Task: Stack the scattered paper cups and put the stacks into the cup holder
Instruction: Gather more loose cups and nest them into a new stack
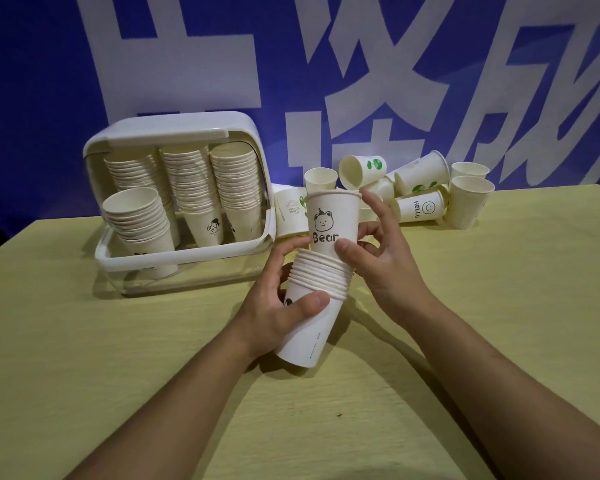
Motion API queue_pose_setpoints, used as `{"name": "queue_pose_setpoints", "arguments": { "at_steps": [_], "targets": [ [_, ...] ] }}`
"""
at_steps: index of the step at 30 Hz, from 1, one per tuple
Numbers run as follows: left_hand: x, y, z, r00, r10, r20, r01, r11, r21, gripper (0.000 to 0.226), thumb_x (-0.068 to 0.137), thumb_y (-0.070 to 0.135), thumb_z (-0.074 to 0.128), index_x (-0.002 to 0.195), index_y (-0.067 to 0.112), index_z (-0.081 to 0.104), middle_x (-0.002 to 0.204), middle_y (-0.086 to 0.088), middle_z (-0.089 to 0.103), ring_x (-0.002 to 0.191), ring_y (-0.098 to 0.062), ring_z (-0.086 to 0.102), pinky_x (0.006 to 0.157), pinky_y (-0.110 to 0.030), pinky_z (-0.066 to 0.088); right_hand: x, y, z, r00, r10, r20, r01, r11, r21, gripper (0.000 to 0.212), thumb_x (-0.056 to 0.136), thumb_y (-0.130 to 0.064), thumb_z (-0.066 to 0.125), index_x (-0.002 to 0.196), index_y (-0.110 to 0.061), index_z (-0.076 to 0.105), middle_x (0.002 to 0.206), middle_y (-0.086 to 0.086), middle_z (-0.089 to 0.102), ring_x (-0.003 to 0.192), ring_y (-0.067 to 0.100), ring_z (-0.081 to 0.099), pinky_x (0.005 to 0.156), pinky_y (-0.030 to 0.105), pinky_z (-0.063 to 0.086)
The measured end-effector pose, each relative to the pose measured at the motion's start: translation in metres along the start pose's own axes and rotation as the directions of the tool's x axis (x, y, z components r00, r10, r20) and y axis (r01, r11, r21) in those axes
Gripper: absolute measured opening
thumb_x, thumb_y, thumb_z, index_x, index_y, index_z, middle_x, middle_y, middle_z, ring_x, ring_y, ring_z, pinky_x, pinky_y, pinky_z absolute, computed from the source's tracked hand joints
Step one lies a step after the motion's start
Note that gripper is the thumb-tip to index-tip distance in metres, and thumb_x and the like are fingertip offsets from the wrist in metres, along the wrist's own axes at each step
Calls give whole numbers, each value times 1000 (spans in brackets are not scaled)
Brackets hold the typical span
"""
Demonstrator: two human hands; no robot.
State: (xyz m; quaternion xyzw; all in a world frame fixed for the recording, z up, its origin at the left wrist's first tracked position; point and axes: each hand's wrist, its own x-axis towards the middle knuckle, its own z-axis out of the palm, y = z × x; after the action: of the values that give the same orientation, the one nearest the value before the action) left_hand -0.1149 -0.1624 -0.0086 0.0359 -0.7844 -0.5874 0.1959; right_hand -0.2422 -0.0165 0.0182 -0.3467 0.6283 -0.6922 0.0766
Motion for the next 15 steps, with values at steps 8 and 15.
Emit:
{"name": "queue_pose_setpoints", "arguments": {
  "at_steps": [8,15],
  "targets": [
    [2,0,3,995,13,-95,-13,1000,-7,83,64,53,79,134,62,35,125,-5,64,107,-23,69,86,-49,60,-2,5,1,1000,5,4,-5,999,49,42,90,-25,71,129,-36,60,110,3,61,99,21,65,83,34,59],
    [4,-6,-5,979,41,-199,-36,999,29,87,66,54,78,139,62,33,133,3,60,113,-22,67,92,-56,57,-2,11,0,994,-34,101,44,995,-94,22,91,-26,67,110,-32,75,112,-1,66,103,22,63,87,40,58]
  ]
}}
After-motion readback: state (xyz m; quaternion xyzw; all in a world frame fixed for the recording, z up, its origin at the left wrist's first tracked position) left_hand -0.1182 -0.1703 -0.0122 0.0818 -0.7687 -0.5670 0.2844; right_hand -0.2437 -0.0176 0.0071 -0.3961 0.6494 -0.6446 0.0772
